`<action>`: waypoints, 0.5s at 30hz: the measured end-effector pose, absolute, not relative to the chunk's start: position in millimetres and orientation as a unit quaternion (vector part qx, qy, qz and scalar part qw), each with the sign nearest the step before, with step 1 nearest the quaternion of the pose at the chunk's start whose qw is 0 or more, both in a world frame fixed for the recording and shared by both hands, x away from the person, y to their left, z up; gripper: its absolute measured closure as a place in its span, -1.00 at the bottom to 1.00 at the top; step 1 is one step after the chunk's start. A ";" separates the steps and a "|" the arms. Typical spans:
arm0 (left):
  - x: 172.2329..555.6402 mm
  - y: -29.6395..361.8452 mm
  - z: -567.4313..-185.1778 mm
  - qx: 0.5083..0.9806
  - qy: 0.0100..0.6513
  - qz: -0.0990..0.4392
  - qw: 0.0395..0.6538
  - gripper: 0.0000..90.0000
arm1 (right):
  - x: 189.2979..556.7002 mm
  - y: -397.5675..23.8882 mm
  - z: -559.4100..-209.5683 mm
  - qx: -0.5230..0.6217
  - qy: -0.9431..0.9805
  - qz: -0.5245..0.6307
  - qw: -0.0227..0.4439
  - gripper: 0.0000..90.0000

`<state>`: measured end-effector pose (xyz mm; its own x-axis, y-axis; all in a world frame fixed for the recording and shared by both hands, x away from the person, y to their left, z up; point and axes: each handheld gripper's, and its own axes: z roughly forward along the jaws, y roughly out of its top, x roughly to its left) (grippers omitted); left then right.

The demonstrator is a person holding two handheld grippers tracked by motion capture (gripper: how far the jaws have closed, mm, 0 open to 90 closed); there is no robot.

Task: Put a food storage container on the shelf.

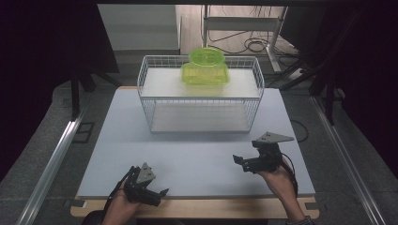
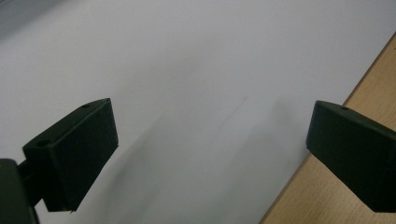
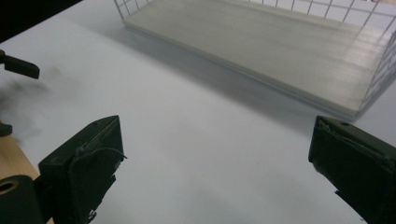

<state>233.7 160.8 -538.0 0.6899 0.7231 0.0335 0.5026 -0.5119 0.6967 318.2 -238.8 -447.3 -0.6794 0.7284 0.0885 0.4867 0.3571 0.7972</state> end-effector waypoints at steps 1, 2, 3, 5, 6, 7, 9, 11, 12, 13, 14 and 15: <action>233.6 160.7 -538.1 0.854 0.359 0.162 0.340 -0.96 | 317.1 -239.8 -449.0 0.376 0.811 0.425 0.143 -0.93; 233.5 160.6 -538.2 0.854 0.358 0.163 0.339 -0.96 | 316.0 -241.5 -451.4 0.376 0.812 0.423 0.144 -0.94; 233.5 160.6 -538.1 0.855 0.357 0.164 0.339 -0.96 | 314.8 -243.0 -453.9 0.377 0.812 0.420 0.146 -0.94; 233.3 160.3 -538.2 0.854 0.357 0.165 0.341 -0.97 | 312.4 -246.0 -458.6 0.381 0.812 0.417 0.147 -0.95; 233.3 160.3 -538.3 0.854 0.357 0.165 0.341 -0.97 | 311.5 -247.4 -460.9 0.383 0.811 0.416 0.147 -0.95; 233.4 160.3 -538.4 0.854 0.357 0.166 0.341 -0.97 | 310.8 -249.0 -463.1 0.385 0.811 0.416 0.147 -0.96; 233.3 160.2 -538.5 0.854 0.357 0.167 0.341 -0.97 | 308.8 -251.7 -467.0 0.387 0.810 0.416 0.145 -0.96; 233.4 160.2 -538.6 0.854 0.356 0.167 0.340 -0.98 | 306.9 -253.9 -471.2 0.389 0.810 0.413 0.146 -0.97; 233.3 160.0 -538.8 0.854 0.356 0.167 0.340 -0.98 | 305.8 -254.5 -473.6 0.390 0.810 0.413 0.148 -0.97; 233.4 160.0 -538.9 0.854 0.356 0.167 0.340 -0.98 | 304.4 -255.0 -475.8 0.390 0.811 0.411 0.146 -0.97; 233.4 159.9 -539.0 0.855 0.355 0.167 0.339 -0.98 | 303.3 -255.5 -478.3 0.390 0.812 0.408 0.147 -0.97; 233.4 159.9 -539.0 0.855 0.354 0.168 0.339 -0.98 | 302.1 -255.9 -480.9 0.390 0.813 0.405 0.149 -0.98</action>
